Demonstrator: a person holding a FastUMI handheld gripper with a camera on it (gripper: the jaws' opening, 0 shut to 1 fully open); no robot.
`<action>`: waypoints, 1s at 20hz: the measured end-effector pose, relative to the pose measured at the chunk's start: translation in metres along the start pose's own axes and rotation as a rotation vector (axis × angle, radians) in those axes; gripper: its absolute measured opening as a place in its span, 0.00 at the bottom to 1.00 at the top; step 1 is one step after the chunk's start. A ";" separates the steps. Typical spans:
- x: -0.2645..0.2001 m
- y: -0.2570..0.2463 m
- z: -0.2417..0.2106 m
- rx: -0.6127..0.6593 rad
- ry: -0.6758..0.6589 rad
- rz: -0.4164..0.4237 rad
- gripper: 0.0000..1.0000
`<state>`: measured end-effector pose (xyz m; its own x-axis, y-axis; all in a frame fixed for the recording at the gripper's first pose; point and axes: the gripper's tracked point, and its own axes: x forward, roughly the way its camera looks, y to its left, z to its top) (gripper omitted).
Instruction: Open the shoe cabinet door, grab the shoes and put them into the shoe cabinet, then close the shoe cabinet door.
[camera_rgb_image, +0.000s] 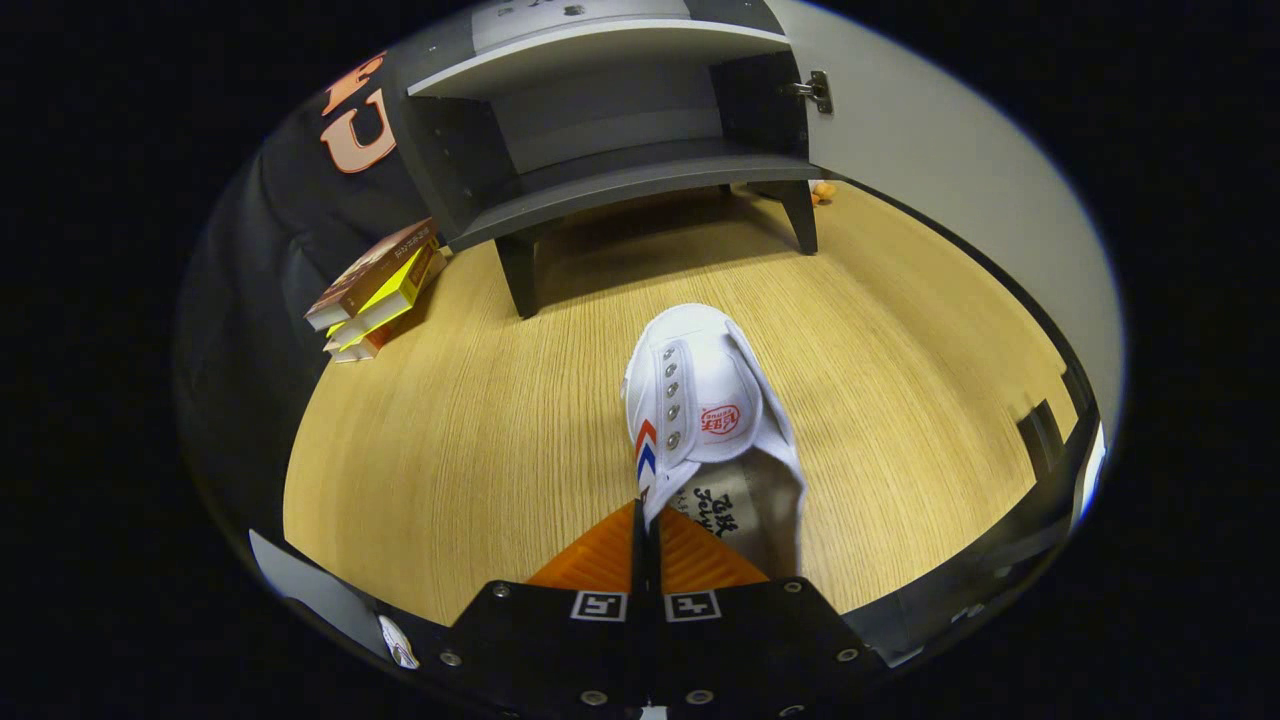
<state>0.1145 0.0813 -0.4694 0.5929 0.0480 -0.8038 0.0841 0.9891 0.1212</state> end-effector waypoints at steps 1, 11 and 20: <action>-0.001 -0.001 0.002 0.002 -0.005 0.001 0.00; -0.031 0.007 0.043 -0.024 -0.121 0.008 0.00; -0.089 0.022 0.120 -0.013 -0.291 0.027 0.00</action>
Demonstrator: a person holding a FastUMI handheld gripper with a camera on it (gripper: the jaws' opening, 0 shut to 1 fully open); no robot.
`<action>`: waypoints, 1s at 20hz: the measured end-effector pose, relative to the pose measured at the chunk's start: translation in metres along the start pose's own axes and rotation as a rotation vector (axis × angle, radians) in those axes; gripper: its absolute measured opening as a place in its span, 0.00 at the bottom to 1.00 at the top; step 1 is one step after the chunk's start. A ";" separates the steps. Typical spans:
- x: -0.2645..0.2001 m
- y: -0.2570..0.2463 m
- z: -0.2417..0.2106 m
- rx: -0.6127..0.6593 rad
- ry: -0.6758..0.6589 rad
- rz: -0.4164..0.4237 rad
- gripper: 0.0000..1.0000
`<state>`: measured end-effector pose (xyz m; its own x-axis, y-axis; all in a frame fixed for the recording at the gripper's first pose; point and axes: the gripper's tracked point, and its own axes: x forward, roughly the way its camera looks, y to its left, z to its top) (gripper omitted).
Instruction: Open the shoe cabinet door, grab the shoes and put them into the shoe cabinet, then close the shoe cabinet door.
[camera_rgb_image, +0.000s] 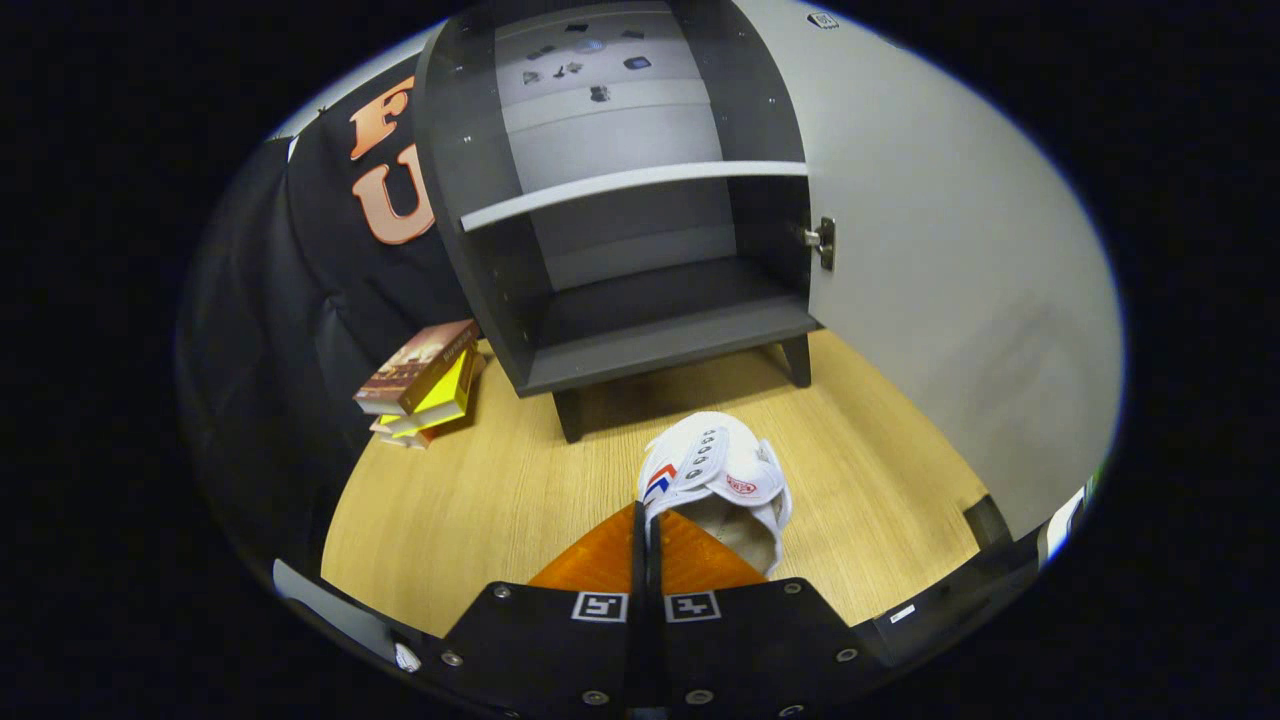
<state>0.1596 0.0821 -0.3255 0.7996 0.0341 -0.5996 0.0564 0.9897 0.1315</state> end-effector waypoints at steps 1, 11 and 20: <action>-0.004 0.002 0.015 -0.001 -0.028 0.004 0.00; -0.036 0.027 0.196 -0.096 -0.332 0.061 0.00; -0.028 0.044 0.259 -0.149 -0.352 0.082 0.00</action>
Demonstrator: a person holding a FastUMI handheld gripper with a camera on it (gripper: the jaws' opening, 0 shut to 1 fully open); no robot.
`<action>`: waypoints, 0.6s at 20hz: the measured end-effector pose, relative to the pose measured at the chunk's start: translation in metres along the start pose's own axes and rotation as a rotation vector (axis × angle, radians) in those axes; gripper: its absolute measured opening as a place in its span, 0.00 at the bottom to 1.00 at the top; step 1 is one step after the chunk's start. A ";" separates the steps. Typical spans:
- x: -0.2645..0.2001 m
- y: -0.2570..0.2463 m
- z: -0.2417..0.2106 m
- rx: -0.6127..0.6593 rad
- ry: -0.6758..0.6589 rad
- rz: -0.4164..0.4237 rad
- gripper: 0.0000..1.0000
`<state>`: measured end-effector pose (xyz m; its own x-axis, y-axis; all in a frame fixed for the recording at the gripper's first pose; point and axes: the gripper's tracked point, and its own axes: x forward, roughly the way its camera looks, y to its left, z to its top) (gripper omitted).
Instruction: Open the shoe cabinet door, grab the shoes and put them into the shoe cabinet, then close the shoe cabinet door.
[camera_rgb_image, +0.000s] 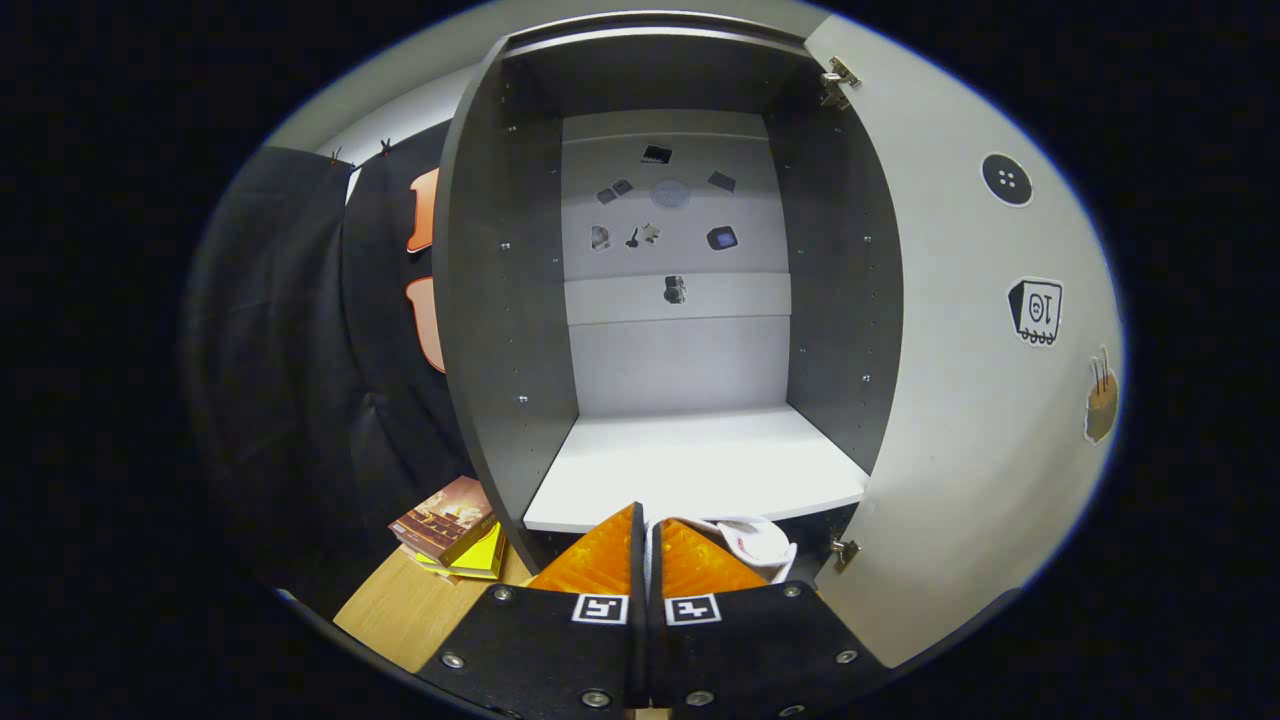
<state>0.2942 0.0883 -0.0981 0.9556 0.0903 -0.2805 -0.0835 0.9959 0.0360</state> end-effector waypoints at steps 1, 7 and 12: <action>-0.002 -0.001 -0.002 0.001 0.004 -0.004 0.00; -0.006 -0.005 0.004 -0.009 0.003 -0.021 0.00; -0.003 -0.003 0.038 -0.048 -0.069 -0.014 0.00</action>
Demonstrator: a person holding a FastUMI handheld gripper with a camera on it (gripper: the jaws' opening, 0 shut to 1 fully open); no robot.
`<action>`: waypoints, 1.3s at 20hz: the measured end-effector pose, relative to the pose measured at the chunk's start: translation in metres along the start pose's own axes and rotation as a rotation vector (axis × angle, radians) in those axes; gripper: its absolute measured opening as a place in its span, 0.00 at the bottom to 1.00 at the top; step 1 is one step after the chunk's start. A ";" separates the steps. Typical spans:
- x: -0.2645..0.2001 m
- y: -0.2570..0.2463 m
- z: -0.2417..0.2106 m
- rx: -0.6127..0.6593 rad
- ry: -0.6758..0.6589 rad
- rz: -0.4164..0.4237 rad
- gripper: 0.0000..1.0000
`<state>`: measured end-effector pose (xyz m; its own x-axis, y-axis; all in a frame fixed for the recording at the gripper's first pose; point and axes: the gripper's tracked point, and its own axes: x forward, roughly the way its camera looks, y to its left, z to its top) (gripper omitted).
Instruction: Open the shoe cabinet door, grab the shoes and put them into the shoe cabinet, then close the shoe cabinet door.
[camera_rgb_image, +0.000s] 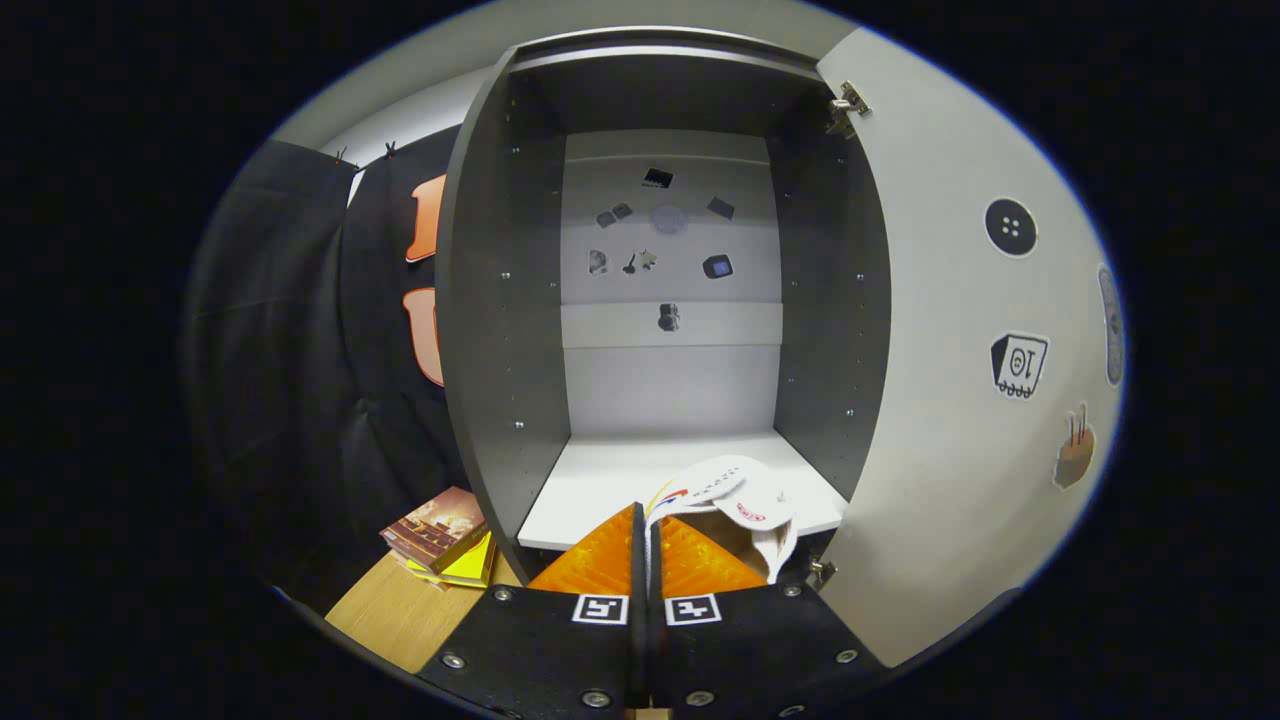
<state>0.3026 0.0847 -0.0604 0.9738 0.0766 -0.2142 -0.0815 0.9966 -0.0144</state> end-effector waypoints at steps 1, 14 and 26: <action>0.006 0.001 0.005 -0.002 -0.005 0.004 0.00; 0.148 0.005 0.009 -0.057 -0.004 0.048 0.00; 0.200 0.020 -0.035 -0.088 0.096 0.045 0.01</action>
<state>0.4881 0.1184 -0.1374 0.9444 0.1133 -0.3086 -0.1469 0.9852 -0.0878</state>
